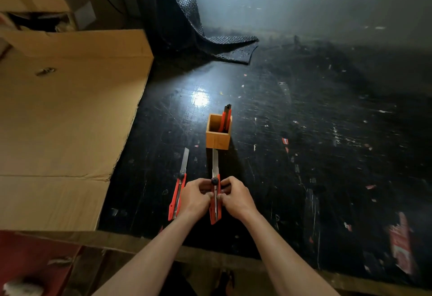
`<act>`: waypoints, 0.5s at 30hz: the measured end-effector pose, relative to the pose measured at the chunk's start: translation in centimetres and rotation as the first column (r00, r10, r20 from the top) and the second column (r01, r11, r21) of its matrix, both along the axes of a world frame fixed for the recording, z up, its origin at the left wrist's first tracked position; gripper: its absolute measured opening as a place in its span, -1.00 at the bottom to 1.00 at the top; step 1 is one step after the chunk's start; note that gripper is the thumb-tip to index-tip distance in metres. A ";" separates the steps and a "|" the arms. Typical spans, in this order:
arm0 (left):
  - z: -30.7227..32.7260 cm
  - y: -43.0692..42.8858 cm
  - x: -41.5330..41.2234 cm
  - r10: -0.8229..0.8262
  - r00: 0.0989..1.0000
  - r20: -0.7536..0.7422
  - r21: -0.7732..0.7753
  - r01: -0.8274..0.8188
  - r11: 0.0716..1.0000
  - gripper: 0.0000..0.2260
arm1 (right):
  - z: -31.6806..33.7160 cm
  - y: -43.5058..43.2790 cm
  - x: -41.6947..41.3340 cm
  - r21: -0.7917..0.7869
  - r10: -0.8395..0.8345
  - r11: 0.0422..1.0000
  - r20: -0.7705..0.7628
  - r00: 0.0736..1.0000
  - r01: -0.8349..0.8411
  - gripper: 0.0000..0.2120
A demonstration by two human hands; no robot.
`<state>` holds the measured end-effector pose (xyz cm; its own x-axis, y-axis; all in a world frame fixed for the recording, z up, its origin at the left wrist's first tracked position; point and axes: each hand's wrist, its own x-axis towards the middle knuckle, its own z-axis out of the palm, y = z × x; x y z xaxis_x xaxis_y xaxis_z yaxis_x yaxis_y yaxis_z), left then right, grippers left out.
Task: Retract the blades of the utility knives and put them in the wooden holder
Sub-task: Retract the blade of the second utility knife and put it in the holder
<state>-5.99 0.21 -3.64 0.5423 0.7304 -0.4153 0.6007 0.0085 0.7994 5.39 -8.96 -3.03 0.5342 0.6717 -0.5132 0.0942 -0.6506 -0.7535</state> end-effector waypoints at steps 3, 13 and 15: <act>1.8 0.8 0.0 0.021 0.995 0.095 -0.018 -0.019 1.000 -0.69 | 1.5 0.4 0.7 0.093 -0.024 0.995 -0.039 0.999 0.028 -0.75; 11.9 6.0 2.2 -0.005 0.908 0.418 -0.090 0.047 0.995 -0.69 | 11.5 3.4 3.9 0.497 -0.061 0.859 -0.139 0.988 0.123 -0.73; 14.4 6.6 2.5 -0.018 0.884 0.467 -0.167 0.108 0.980 -0.66 | 13.4 4.1 4.5 0.531 -0.049 0.841 -0.119 0.992 0.105 -0.76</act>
<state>-3.49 6.86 10.80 0.7470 0.6239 -0.2296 0.1691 0.1557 0.9732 9.87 -4.83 10.36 0.5620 0.8156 -0.1374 -0.0311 -0.1452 -0.9889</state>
